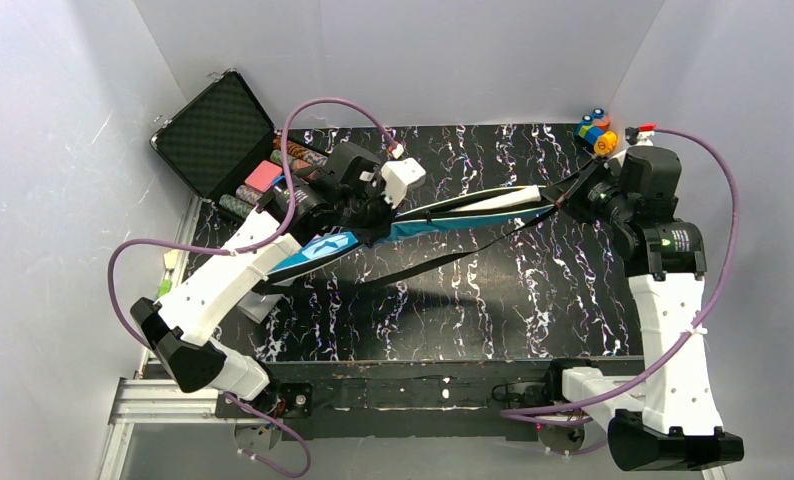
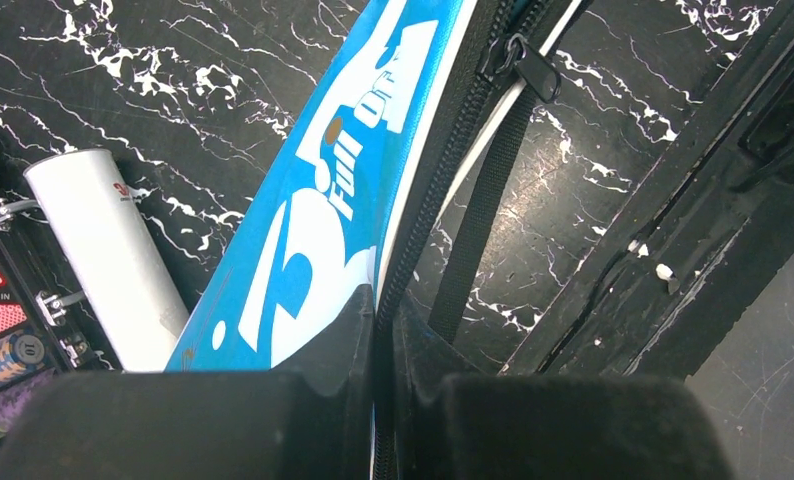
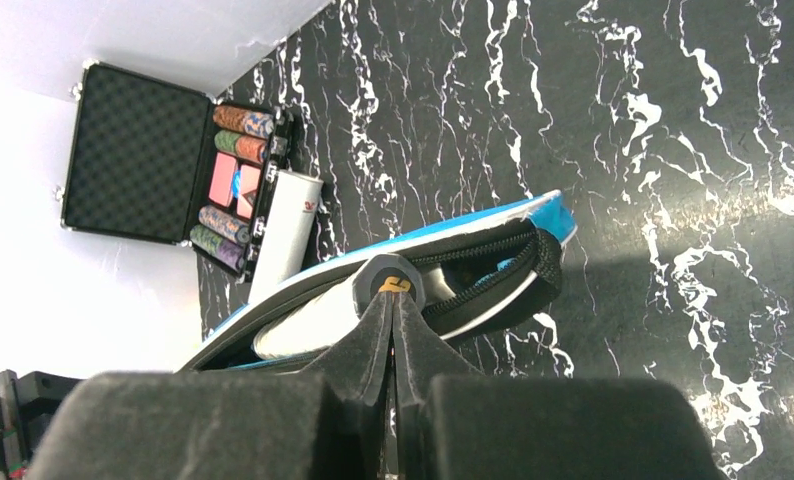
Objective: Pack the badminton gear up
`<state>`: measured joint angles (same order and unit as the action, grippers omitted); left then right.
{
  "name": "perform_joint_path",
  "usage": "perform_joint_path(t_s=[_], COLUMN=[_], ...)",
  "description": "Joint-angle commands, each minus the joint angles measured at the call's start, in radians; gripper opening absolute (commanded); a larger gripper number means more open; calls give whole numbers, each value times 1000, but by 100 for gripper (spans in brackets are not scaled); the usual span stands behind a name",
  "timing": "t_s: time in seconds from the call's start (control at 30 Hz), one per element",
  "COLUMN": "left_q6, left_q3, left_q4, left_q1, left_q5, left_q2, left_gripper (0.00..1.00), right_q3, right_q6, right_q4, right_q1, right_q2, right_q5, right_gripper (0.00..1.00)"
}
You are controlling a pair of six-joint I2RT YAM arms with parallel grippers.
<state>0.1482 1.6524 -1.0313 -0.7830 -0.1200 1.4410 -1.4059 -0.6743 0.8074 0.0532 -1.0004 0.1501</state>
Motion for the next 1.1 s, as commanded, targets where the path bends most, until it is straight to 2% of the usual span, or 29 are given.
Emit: perform_joint_path(t_s=[0.0,0.07,0.3,0.53,0.7,0.83,0.93,1.07], left_q6=[-13,-12,-16,-16,-14,-12,-12,-12], left_q3=[60,64,82,91,87,85,83,84], left_q4=[68,69,68,62,62,62,61,62], left_q1=[-4,-4,-3,-3,-3,-3,-3,-4], left_q5=[-30,-31,-36,-33,-30,-29,-32,-31], left_q2=[-46,-42,-34,-40,-45,-45,-47,-46], left_gripper=[0,0,0,0,0,0,0,0], right_q3=[25,33,148,216,106,-86,-214,-203], right_q6=[-20,-28,-69,1,64,100,94,43], right_q4=[-73,-77,-99,-29,44,100,118,79], right_q1=[24,47,156,162,134,131,131,131], right_q2=[-8,-14,-3,-9,-30,-41,-48,-45], right_q5=[41,39,-1,-138,-214,-242,-190,-58], right_gripper=[4,1,1,1,2,10,16,18])
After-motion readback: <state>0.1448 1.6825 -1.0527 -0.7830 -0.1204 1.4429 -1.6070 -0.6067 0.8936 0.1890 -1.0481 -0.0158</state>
